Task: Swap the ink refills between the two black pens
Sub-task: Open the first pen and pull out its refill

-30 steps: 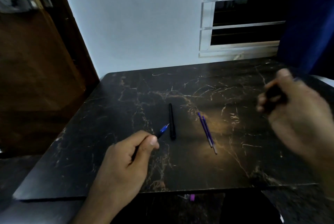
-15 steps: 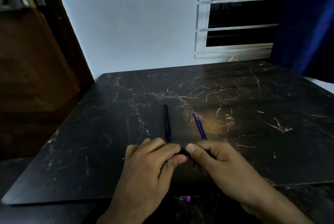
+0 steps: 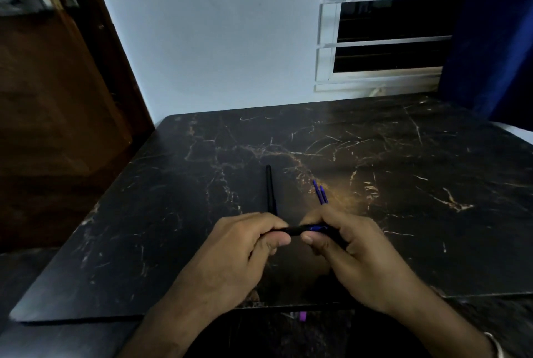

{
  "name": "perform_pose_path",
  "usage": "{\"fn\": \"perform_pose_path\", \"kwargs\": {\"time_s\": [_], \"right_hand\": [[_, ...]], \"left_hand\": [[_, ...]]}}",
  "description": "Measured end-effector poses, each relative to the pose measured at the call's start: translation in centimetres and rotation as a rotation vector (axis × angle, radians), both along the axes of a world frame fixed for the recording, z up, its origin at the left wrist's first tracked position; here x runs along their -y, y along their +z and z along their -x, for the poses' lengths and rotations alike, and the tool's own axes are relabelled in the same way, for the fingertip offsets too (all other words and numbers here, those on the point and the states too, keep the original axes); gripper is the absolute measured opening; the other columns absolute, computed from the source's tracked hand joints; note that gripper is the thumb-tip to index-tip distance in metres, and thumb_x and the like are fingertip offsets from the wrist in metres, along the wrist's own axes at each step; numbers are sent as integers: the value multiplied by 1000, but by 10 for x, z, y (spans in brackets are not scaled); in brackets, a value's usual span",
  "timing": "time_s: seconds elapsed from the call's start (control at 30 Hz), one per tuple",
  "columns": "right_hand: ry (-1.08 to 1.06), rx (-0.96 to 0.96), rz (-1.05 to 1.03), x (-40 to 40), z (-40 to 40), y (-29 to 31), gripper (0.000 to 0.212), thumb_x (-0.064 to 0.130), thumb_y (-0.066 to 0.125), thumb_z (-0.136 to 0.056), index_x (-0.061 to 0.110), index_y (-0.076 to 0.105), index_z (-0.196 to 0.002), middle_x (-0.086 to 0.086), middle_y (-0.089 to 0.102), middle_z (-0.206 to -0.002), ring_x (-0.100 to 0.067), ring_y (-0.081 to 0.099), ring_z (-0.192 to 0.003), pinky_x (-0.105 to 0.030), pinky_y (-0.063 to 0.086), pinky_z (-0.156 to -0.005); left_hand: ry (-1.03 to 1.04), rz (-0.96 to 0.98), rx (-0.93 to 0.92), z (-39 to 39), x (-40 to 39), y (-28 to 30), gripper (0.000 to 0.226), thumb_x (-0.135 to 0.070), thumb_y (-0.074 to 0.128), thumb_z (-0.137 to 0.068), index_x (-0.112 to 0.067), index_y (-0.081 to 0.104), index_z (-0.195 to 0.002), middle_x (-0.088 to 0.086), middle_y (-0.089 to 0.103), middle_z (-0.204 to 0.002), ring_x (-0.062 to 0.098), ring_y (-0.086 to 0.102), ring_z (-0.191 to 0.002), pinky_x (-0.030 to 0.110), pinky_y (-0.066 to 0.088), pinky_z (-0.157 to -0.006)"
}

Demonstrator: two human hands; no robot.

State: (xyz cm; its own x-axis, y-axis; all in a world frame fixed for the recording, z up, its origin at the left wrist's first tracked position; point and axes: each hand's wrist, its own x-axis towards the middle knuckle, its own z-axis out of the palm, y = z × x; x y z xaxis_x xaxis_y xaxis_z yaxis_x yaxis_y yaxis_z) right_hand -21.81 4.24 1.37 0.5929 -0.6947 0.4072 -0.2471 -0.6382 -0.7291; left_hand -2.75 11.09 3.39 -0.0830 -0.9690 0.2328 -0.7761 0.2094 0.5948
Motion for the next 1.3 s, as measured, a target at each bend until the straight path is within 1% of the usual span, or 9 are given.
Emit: {"fn": "perform_pose_path", "kwargs": {"time_s": [0.17, 0.33, 0.47, 0.6, 0.73, 0.83, 0.93, 1.1, 1.3], "right_hand": [[-9, 6, -404, -4, 1, 9, 45, 57, 56, -86, 15, 71, -81, 5, 64, -64, -5, 59, -61, -27, 47, -61], [33, 91, -461, -1, 3, 7, 15, 10, 74, -83, 19, 68, -93, 9, 69, -87, -3, 64, -81, -21, 50, -74], [-27, 122, -748, -4, 2, 11, 48, 54, 69, -73, 12, 71, -95, 1, 68, -77, -4, 60, -64, -18, 46, -59], [-115, 134, -472, -4, -5, 9, 41, 40, 70, -82, 1, 66, -71, 2, 55, -55, -6, 49, -52, -23, 41, -53], [6, 93, -649, -1, 7, 5, 42, 36, 87, -65, 27, 65, -99, -2, 67, -99, -17, 66, -88, -35, 56, -83], [-80, 77, -730, -3, 1, 5, 53, 62, 73, -67, 14, 69, -89, -2, 68, -75, -12, 60, -61, -26, 49, -60], [-92, 183, -607, -2, -4, 4, 37, 34, 72, -81, -2, 64, -78, 1, 56, -57, -7, 50, -54, -21, 41, -53], [46, 130, -676, 4, 7, 5, 43, 33, 84, -67, 30, 64, -105, -2, 67, -103, -15, 65, -100, -37, 53, -90], [-70, 22, -349, 10, 8, 13, 29, 48, 59, -84, 22, 69, -84, 6, 58, -64, -2, 50, -58, -22, 41, -58]], "left_hand": [[37, 89, 151, -2, 2, 1, 21, -47, 51, -92, -36, 66, -101, -21, 69, -89, -3, 61, -87, 15, 37, -82], [30, 115, 109, -2, 2, 0, 22, -46, 55, -92, -32, 70, -100, -19, 70, -85, -2, 63, -86, 13, 41, -76], [26, 139, 123, -3, 4, -3, 19, -43, 58, -92, -31, 71, -98, -21, 71, -85, -4, 63, -83, 18, 43, -80], [26, 171, 135, 3, 3, -3, 34, -56, 51, -90, -29, 71, -96, -20, 72, -85, -6, 60, -91, 1, 29, -84], [48, 189, 159, -3, 4, -5, 33, -54, 45, -88, -34, 70, -98, -23, 72, -90, -7, 61, -92, 7, 30, -85], [36, 171, 171, -1, 4, -9, 35, -55, 43, -88, -34, 69, -98, -23, 72, -90, -6, 61, -90, 12, 30, -84], [34, 180, 157, 2, 5, -9, 35, -55, 44, -88, -33, 70, -98, -22, 72, -89, -7, 60, -91, 9, 29, -86], [58, 187, 170, -6, 6, -6, 30, -50, 46, -91, -34, 70, -100, -24, 71, -93, -10, 60, -92, 19, 40, -86], [84, 192, 151, -13, 6, -3, 21, -40, 52, -95, -34, 70, -102, -24, 67, -85, -5, 62, -81, 29, 48, -75]]}}
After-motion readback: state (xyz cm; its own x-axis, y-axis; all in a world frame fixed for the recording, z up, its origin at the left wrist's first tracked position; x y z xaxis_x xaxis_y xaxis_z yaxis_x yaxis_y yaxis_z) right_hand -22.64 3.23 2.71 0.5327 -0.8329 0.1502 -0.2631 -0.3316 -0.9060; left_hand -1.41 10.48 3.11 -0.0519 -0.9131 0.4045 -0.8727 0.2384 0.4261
